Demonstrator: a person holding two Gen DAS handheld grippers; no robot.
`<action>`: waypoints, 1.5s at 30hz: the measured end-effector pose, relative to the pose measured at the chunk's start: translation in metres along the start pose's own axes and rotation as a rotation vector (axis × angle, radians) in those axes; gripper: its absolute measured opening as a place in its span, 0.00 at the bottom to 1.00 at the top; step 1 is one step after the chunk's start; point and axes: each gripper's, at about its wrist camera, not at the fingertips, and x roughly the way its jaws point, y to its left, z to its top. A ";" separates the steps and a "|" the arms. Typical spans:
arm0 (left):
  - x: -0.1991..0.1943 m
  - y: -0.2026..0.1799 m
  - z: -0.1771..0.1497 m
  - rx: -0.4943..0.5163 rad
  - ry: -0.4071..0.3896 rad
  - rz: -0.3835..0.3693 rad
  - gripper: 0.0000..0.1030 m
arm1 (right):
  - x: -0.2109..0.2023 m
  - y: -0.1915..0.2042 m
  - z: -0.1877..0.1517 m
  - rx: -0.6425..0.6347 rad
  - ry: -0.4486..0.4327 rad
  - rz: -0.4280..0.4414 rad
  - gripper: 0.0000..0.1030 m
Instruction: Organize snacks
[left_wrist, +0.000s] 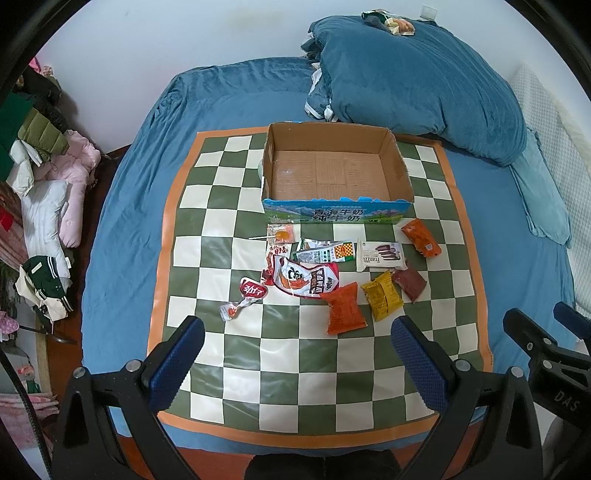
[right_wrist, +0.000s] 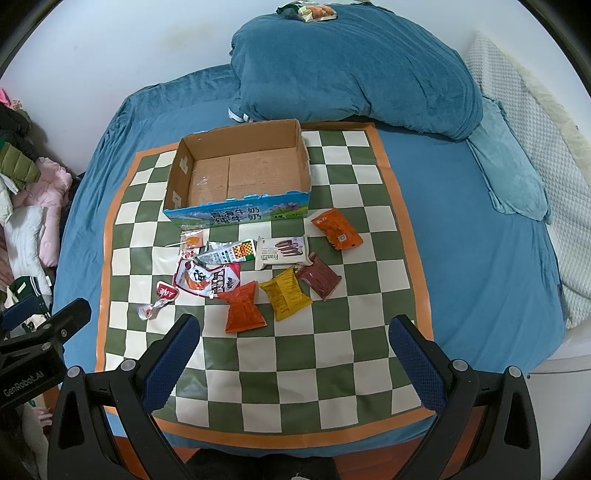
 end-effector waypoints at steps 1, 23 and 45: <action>0.000 0.000 0.000 0.000 -0.001 0.000 1.00 | -0.001 0.000 0.000 -0.001 0.000 0.000 1.00; 0.004 0.001 0.003 -0.003 0.016 -0.006 1.00 | 0.007 0.019 0.007 0.004 0.008 0.006 1.00; 0.243 0.102 0.006 -0.003 0.296 0.007 1.00 | 0.308 0.101 -0.020 -0.031 0.375 0.140 1.00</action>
